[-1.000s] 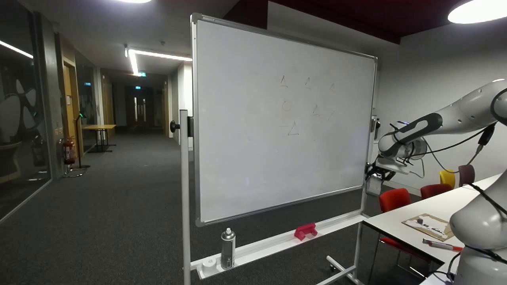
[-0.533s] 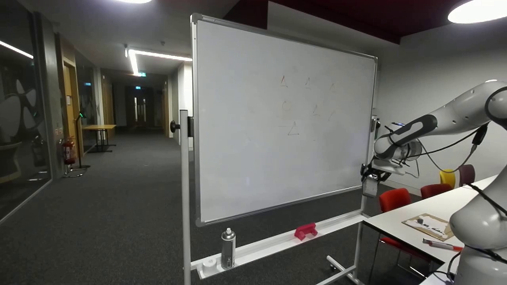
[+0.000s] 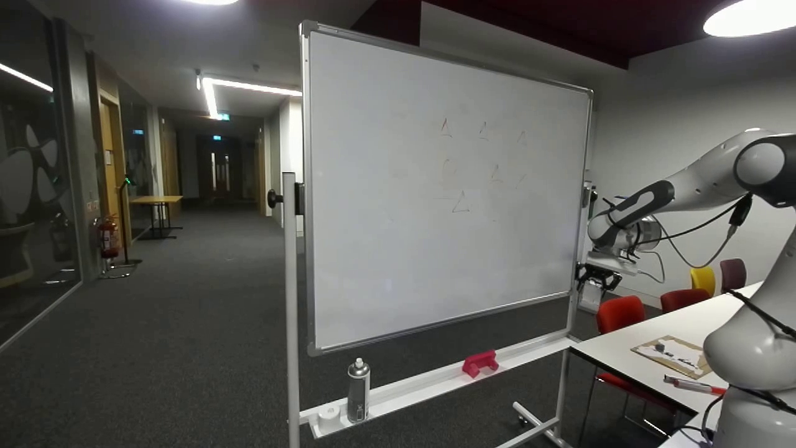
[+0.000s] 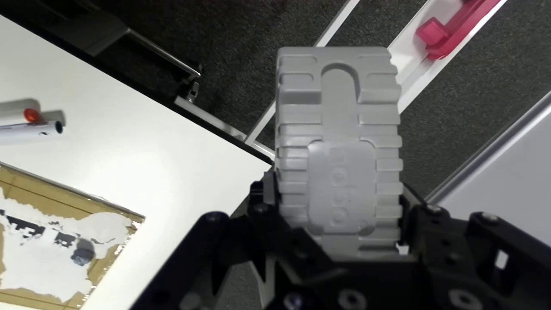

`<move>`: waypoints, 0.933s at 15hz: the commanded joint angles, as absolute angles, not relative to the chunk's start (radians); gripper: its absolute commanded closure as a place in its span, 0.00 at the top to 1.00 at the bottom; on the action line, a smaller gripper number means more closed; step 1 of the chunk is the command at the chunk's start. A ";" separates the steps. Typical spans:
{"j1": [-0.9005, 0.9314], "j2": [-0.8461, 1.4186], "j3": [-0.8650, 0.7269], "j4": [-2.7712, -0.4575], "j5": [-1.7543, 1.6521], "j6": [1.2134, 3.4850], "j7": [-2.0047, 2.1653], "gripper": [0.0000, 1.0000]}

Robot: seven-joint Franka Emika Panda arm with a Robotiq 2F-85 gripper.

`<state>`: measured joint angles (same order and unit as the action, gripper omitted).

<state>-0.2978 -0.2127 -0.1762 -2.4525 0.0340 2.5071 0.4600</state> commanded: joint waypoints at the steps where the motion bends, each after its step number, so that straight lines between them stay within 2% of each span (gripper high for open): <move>1: -0.333 -0.050 -0.258 -2.259 0.098 2.384 0.436 0.35; 9: -0.373 0.271 -0.376 -1.918 0.032 2.243 0.363 0.35; 10: -0.365 0.219 -0.381 -1.998 0.044 2.284 0.390 0.60; 14: -0.363 0.282 -0.380 -1.941 0.044 2.283 0.383 0.60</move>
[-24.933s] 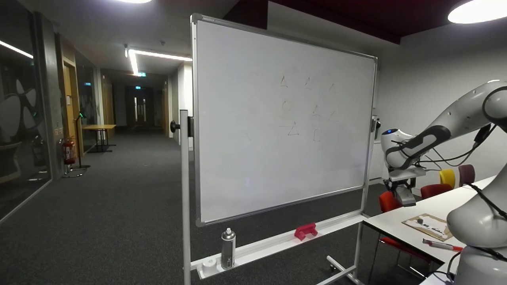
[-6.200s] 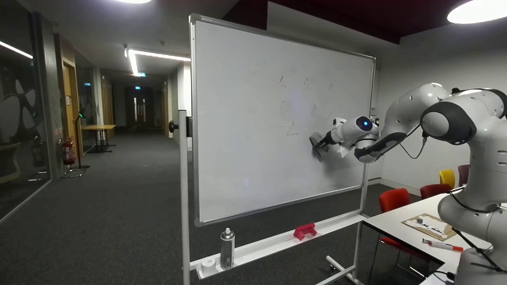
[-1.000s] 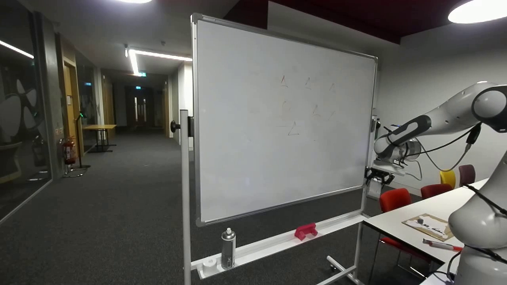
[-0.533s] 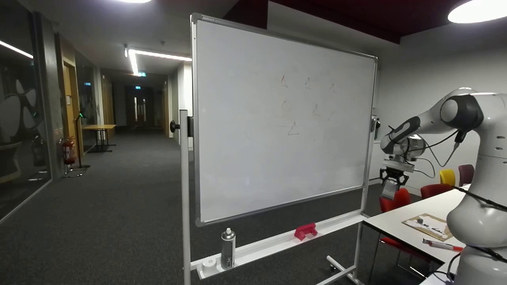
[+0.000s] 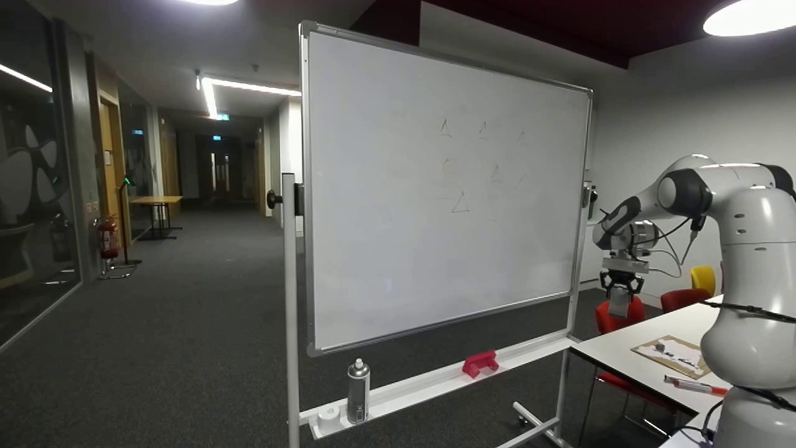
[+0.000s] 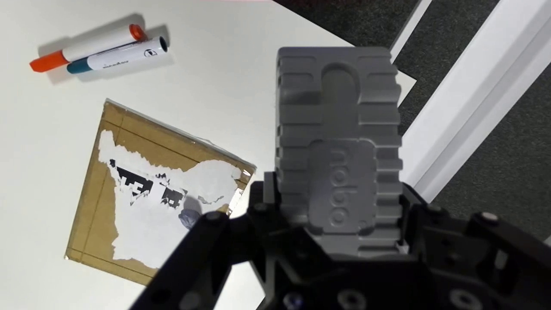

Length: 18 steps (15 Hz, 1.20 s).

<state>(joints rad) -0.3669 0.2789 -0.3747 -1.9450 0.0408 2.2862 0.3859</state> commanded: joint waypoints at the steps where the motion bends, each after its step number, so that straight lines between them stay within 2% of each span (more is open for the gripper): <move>1: -0.363 0.281 -0.380 -1.939 0.044 2.282 0.383 0.60; 4: -0.363 0.281 -0.380 -1.935 0.044 2.280 0.383 0.60; 5: -0.363 0.281 -0.380 -1.935 0.044 2.280 0.383 0.35; 18: -0.418 0.598 -0.356 -1.786 0.120 2.312 0.306 0.35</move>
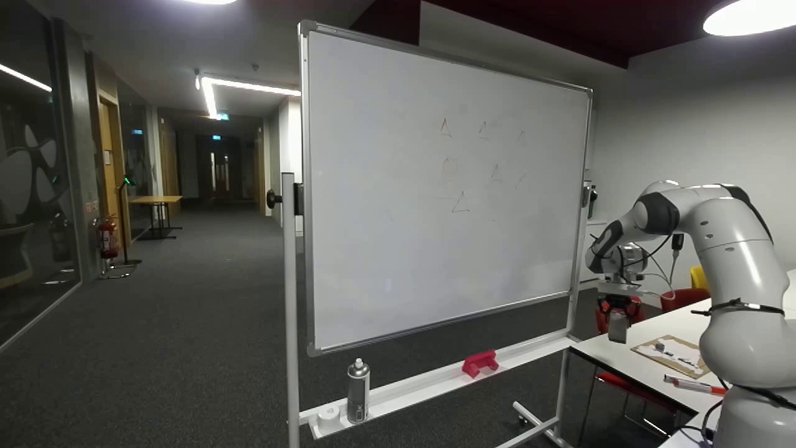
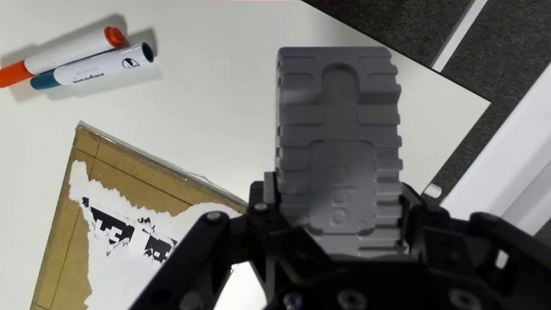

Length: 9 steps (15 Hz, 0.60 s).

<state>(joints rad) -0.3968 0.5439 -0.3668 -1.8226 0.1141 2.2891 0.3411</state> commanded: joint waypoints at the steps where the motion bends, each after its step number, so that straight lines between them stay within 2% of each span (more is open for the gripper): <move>1: -0.421 0.598 -0.351 -1.792 0.127 2.324 0.292 0.35; 2: -0.399 0.591 -0.366 -1.808 0.115 2.307 0.336 0.60; 5: -0.399 0.613 -0.365 -1.802 0.115 2.322 0.332 0.60; 6: -0.399 0.613 -0.364 -1.801 0.115 2.322 0.332 0.35; 9: -0.416 0.628 -0.345 -1.795 0.147 2.328 0.321 0.35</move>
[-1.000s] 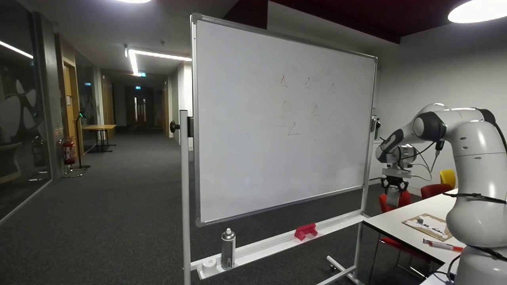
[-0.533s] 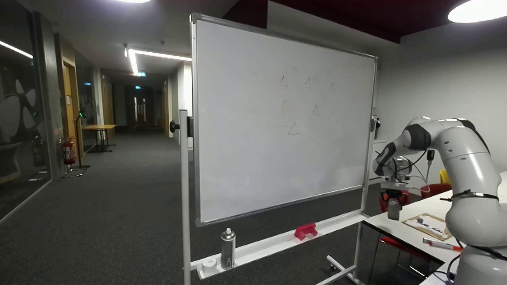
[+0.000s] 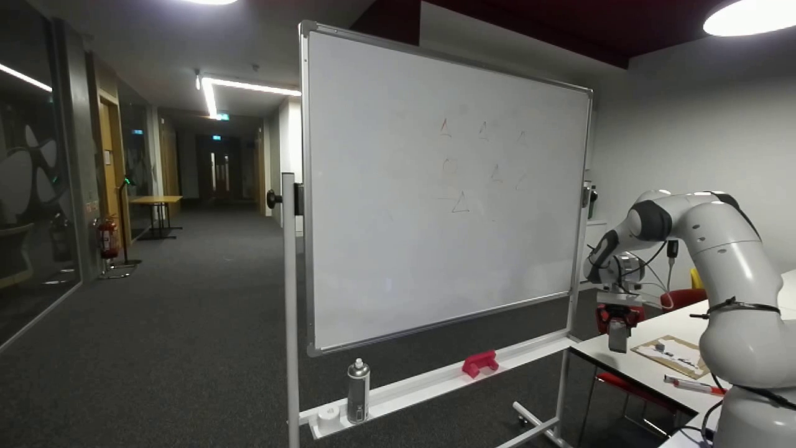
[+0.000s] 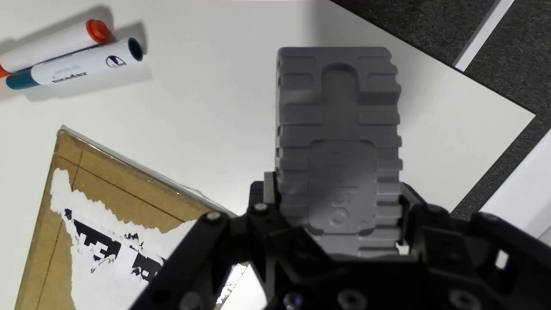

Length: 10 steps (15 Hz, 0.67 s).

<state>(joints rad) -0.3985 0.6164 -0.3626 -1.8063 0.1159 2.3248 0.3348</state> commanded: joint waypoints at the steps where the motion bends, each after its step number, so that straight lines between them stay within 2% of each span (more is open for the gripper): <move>1: -0.420 0.644 -0.340 -1.786 0.158 2.327 0.320 0.35; 9: -0.428 0.734 -0.348 -1.723 0.161 2.316 0.327 0.35; 10: -0.427 0.741 -0.353 -1.717 0.153 2.313 0.329 0.85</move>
